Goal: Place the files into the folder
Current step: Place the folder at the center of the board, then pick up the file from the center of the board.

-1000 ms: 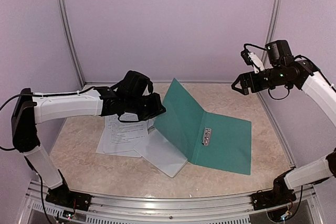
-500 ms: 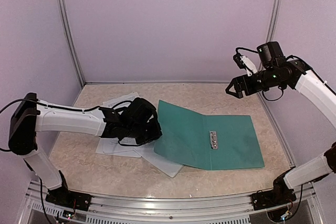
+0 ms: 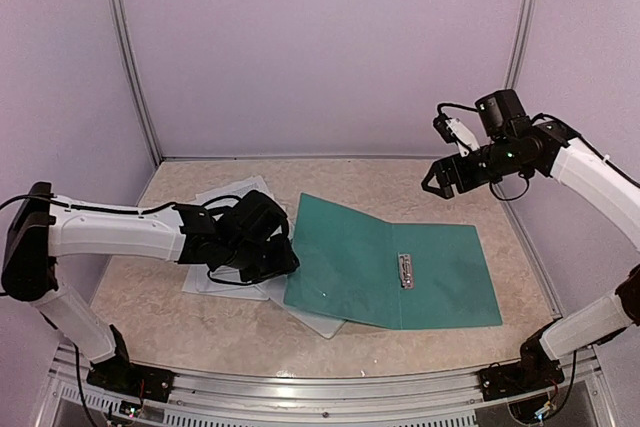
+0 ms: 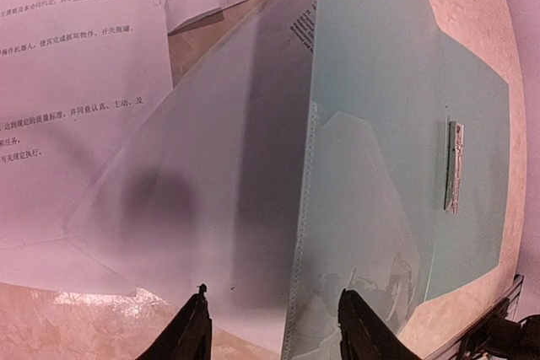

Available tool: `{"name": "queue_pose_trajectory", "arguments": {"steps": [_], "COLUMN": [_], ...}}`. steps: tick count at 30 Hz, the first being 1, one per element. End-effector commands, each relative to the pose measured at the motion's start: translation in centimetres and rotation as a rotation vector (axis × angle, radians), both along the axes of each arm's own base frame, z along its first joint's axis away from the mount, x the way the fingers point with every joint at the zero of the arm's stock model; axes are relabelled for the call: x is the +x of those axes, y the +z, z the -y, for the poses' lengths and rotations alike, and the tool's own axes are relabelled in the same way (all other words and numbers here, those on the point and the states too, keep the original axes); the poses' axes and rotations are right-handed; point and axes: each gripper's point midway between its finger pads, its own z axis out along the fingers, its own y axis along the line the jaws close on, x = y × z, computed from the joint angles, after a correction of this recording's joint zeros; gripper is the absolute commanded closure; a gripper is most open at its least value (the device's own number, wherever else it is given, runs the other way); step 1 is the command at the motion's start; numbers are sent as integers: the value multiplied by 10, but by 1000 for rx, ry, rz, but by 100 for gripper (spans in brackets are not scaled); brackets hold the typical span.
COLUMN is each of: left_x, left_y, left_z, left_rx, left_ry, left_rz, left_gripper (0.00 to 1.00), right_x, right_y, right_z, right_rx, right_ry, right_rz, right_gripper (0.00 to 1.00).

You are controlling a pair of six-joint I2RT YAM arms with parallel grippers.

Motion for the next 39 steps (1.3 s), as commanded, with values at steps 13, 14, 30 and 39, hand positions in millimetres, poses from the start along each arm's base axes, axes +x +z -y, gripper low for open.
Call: {"name": "queue_pose_trajectory", "arguments": {"steps": [13, 14, 30, 39], "left_x": [18, 20, 58, 76], "left_y": [48, 52, 48, 25], "left_z": [-11, -12, -88, -169], "left_rx": [-31, -53, 32, 64], "left_ry": [-148, -155, 40, 240], "left_rz": [163, 169, 153, 79], "left_gripper": [16, 13, 10, 12], "right_x": [-11, -11, -12, 9], "right_y": [-107, -111, -131, -113], "right_z": [-50, -55, -155, -256], "right_rx": [-29, -29, 66, 183], "right_ry": [44, 54, 290, 379], "right_rz": [-70, -71, -38, 8], "right_gripper": [15, 15, 24, 28]}}
